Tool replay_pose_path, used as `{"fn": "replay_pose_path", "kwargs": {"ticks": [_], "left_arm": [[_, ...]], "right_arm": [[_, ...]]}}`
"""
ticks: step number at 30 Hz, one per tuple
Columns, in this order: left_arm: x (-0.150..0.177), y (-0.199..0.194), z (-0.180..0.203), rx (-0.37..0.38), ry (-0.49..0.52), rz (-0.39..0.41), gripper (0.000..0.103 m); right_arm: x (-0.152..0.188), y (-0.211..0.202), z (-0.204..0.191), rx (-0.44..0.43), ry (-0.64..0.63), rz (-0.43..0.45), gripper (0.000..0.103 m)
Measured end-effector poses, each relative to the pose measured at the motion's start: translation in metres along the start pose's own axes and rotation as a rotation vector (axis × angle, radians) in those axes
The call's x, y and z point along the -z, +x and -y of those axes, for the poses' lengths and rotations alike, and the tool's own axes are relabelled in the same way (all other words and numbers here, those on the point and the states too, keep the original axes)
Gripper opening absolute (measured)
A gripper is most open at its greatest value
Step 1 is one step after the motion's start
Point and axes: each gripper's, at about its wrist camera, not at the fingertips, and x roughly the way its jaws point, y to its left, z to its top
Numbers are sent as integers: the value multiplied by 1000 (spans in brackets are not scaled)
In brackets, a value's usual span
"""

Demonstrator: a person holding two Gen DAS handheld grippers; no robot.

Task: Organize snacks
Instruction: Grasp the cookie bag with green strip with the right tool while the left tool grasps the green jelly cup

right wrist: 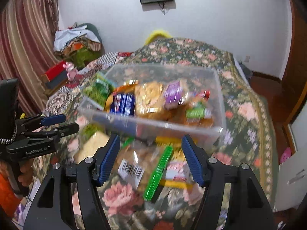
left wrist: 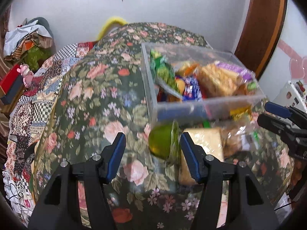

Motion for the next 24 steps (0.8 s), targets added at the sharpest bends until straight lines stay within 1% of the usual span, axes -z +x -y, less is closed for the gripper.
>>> {"fn": "replay_pose_path", "kwargs": {"ticks": [3, 5, 8, 11, 13, 17, 18, 19, 20, 21, 24], "left_arm": [[7, 11, -3, -19, -5, -18, 59], [9, 16, -5, 4, -16, -27, 59], [9, 23, -3, 14, -8, -35, 60], [7, 33, 1, 16, 2, -47, 60], [5, 37, 2, 19, -2, -40, 60], [1, 43, 0, 37, -32, -40, 59], [0, 44, -1, 46, -44, -39, 58], [0, 44, -1, 57, -52, -38, 51], [0, 45, -1, 92, -62, -43, 46], [1, 44, 0, 99, -66, -44, 42], [3, 40, 7, 60, -39, -31, 42]], "right_arm": [[11, 15, -2, -15, 10, -49, 67], [15, 22, -3, -14, 11, -68, 67], [18, 36, -2, -35, 24, -100, 67], [17, 42, -2, -50, 41, -106, 72], [17, 45, -3, -58, 46, -104, 75], [20, 49, -10, -44, 21, -98, 76], [20, 49, -11, -42, 15, -98, 76], [20, 49, -11, -42, 15, -98, 73], [20, 48, -11, -44, 18, -97, 73], [20, 48, -10, -48, 21, -98, 69], [22, 44, -9, -64, 31, -97, 61]]}}
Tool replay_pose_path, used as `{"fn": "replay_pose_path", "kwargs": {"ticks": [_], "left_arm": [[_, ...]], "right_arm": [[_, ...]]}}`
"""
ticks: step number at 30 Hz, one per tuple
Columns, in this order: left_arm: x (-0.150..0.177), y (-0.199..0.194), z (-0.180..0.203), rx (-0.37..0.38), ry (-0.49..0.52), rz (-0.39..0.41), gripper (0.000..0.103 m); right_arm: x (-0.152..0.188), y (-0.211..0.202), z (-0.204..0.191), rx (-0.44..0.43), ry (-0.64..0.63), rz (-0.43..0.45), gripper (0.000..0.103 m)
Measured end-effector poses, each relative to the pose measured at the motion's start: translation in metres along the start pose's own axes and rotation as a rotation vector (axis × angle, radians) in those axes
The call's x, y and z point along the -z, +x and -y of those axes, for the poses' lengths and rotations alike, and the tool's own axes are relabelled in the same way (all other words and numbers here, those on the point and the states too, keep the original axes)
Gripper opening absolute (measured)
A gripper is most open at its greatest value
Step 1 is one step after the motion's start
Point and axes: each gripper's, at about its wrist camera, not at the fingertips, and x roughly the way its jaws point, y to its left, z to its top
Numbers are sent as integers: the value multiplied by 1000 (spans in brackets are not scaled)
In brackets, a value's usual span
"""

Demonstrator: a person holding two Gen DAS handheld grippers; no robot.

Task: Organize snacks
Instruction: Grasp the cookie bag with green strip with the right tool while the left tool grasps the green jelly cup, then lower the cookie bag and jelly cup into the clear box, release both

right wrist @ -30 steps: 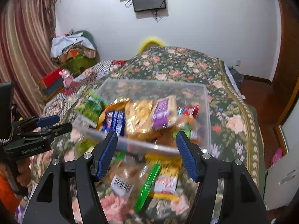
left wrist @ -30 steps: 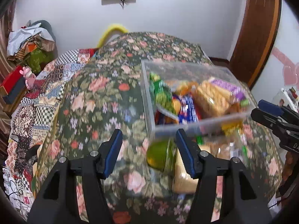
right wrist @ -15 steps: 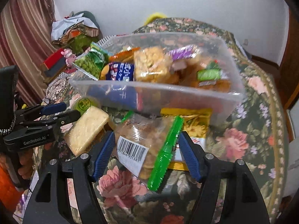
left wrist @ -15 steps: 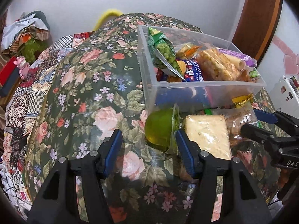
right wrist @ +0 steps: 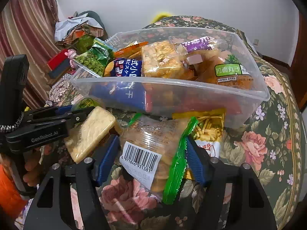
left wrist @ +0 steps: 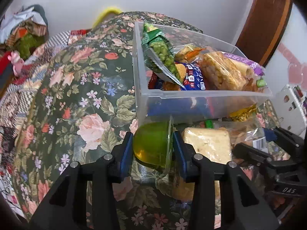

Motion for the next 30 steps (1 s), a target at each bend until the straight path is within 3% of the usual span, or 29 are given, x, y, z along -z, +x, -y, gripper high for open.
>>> {"fn": "replay_pose_path", "kwargs": {"ticks": [4, 7, 16, 30], "left_arm": [[4, -9, 5, -18, 13, -2, 41], [9, -19, 5, -29, 18, 3, 41], [16, -63, 16, -44, 41, 67, 41], [-14, -108, 33, -18, 44, 174, 41]], "right_arm": [[4, -7, -2, -15, 0, 7, 44], [5, -12, 3, -42, 12, 19, 37], [14, -34, 8, -38, 32, 50, 34], [-10, -93, 15, 0, 28, 220, 34]]}}
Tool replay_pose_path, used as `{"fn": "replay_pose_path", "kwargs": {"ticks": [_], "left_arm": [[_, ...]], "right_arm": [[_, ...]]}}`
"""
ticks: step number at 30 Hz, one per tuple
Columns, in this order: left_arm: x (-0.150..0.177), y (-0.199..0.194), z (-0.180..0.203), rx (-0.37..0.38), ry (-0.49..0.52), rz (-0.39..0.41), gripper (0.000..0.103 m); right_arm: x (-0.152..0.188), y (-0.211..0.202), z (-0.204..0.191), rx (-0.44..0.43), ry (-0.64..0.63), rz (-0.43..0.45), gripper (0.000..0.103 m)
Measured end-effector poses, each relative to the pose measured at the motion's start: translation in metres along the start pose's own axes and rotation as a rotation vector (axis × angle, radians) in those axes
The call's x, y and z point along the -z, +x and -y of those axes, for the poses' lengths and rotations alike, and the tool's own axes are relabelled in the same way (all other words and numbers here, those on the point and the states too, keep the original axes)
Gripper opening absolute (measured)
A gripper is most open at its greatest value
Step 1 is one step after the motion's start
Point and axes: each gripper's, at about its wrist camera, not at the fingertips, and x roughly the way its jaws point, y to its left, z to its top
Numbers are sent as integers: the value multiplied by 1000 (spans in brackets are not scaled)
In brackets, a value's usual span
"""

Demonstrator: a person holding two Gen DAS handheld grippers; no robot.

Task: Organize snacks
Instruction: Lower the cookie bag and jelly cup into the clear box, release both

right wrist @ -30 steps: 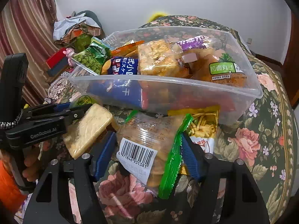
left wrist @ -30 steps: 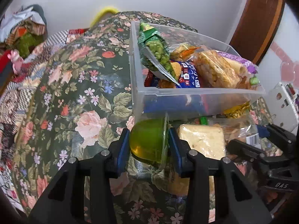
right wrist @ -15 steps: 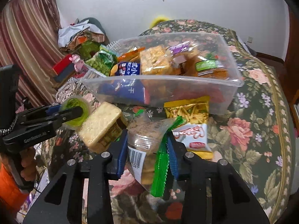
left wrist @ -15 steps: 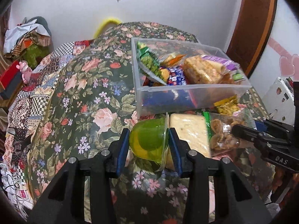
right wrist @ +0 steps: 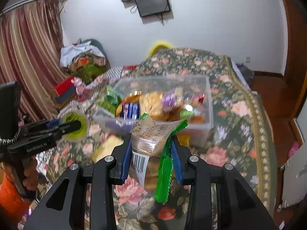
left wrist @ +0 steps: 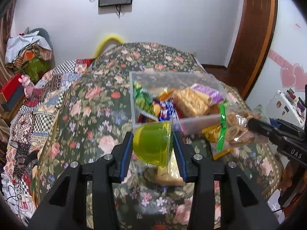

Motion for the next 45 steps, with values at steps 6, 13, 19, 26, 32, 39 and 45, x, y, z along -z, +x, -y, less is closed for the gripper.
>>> {"fn": "replay_pose_path", "kwargs": {"ticks": [6, 13, 19, 26, 32, 39, 45], "left_arm": [[-25, -2, 5, 5, 7, 47, 41], [-51, 10, 7, 1, 3, 72, 41], [-68, 31, 8, -10, 2, 67, 41], [-82, 62, 6, -19, -18, 41, 41], [-92, 95, 8, -31, -15, -3, 41], [-97, 118, 6, -72, -38, -47, 41], [-94, 126, 1, -59, -67, -88, 42]], "right_arm": [[-26, -7, 5, 2, 8, 74, 34], [-48, 0, 8, -11, 11, 116, 34], [-63, 22, 7, -19, 0, 115, 34], [-77, 54, 13, -16, 24, 91, 34], [-84, 83, 15, 2, 20, 39, 34], [-89, 105, 11, 11, -5, -8, 35], [-89, 106, 9, 21, -24, -16, 39]]}}
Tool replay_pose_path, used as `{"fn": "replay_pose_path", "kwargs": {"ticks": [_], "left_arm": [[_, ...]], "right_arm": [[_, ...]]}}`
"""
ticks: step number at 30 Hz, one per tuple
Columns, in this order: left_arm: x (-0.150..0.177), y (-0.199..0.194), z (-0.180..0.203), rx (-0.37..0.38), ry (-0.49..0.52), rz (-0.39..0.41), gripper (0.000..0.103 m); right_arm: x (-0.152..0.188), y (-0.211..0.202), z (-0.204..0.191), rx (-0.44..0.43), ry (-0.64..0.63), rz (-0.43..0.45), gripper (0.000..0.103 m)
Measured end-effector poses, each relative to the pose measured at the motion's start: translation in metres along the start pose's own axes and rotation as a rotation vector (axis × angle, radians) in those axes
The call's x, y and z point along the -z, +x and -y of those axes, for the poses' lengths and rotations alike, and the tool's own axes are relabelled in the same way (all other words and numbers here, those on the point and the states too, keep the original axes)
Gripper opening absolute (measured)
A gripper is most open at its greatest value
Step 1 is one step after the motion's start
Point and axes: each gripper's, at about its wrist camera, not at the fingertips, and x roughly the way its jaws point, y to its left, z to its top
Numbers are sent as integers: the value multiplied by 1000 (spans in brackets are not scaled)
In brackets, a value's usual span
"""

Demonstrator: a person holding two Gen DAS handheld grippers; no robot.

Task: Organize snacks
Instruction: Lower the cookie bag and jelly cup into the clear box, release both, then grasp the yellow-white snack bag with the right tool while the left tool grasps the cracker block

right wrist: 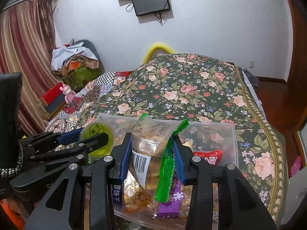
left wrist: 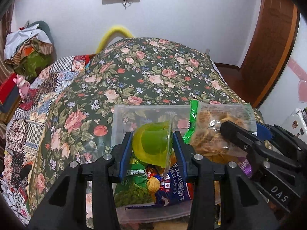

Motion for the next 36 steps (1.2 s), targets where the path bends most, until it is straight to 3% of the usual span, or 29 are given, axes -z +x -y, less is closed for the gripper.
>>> {"fn": "replay_pose_path", "kwargs": {"ticks": [3, 8, 12, 15, 19, 25, 36], "left_arm": [[1, -3, -2, 19, -18, -7, 42], [2, -28, 3, 2, 21, 49, 44], [7, -55, 7, -4, 59, 96, 59], [15, -71, 8, -9, 83, 109, 62], [30, -84, 6, -4, 97, 105, 68], [63, -86, 2, 12, 108, 53, 70], [120, -51, -2, 49, 95, -114, 71]], "right_arm": [[0, -3, 3, -13, 12, -10, 45], [5, -15, 3, -31, 32, -12, 53], [10, -29, 2, -12, 13, 3, 55], [16, -43, 3, 23, -9, 31, 63], [25, -61, 7, 68, -37, 47, 64], [50, -78, 17, 88, -30, 28, 66], [109, -58, 28, 84, 11, -119, 66]]}}
